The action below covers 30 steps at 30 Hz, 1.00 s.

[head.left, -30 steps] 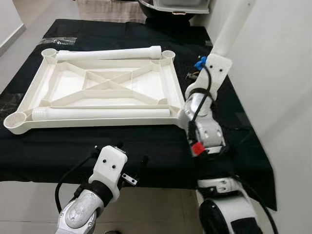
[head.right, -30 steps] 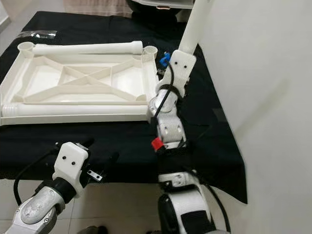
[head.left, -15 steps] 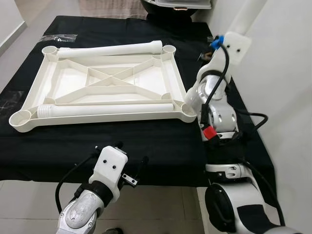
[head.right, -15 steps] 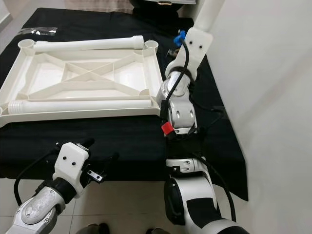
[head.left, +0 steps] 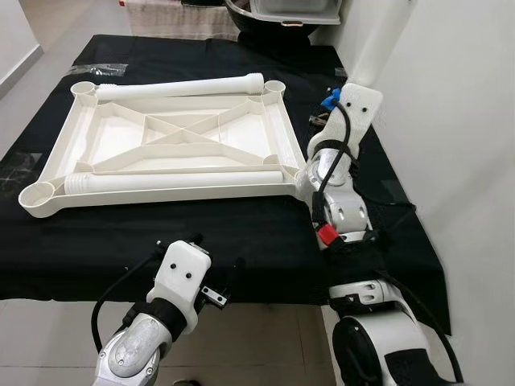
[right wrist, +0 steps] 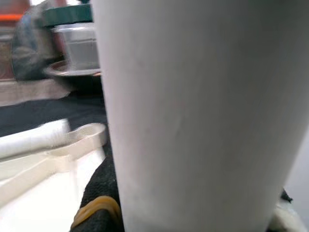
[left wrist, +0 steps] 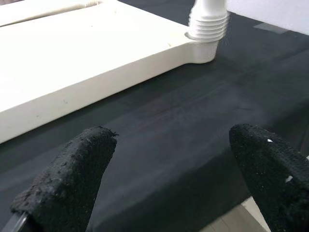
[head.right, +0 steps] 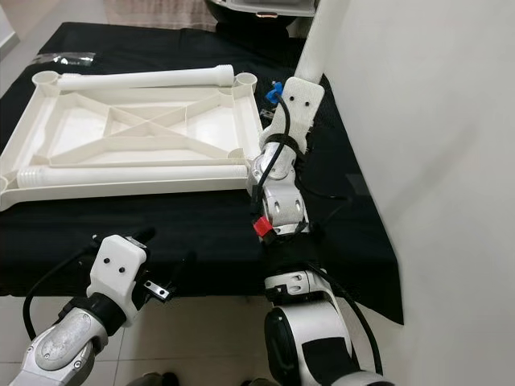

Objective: Building children table

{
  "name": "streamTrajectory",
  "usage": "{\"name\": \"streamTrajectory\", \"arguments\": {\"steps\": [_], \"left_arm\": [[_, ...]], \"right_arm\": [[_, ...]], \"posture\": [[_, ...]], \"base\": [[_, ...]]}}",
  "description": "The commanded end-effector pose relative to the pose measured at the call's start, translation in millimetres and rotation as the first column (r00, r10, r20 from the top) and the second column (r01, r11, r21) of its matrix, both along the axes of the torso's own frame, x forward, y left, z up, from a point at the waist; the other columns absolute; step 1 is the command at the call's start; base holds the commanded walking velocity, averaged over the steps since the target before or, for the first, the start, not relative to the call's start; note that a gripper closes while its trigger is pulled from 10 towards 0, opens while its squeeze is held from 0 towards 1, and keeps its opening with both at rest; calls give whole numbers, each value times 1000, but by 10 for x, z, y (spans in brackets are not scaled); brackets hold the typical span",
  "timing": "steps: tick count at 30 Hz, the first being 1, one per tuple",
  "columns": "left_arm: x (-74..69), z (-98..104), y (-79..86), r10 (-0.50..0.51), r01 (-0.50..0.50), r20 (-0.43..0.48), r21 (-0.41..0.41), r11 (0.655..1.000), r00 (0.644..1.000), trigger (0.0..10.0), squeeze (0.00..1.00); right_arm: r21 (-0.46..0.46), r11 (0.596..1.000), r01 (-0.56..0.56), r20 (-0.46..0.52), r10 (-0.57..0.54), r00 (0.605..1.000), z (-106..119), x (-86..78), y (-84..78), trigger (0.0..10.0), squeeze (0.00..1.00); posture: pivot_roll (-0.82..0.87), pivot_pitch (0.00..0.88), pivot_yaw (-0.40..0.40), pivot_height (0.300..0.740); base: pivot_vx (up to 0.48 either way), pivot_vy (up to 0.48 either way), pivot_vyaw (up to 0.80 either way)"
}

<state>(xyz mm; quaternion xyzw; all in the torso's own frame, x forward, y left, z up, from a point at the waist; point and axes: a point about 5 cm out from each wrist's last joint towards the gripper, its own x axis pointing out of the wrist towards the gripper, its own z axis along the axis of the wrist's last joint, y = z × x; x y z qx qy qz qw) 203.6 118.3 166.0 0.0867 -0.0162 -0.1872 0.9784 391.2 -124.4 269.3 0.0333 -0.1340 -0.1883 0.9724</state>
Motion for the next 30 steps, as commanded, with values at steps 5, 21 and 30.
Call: {"name": "streamTrajectory", "arguments": {"steps": [5,21,30], "left_arm": [[-8,-35,11,2,-2,-12,13,1000,1000,10000,0],[-66,18,-8,-1,1,-3,12,1000,1000,10000,0],[-119,-1,73,27,-27,-18,25,999,999,10000,0]], "right_arm": [[-124,986,110,157,-89,983,279,31,-168,10000,0],[-276,957,-85,120,122,985,-36,159,221,10000,0],[-370,928,-42,186,118,975,50,154,241,10000,0]], "posture": [[123,175,-87,740],[157,219,-105,740],[164,238,-101,740]], "base": [[0,0,0],[0,0,0],[0,0,0]]}}
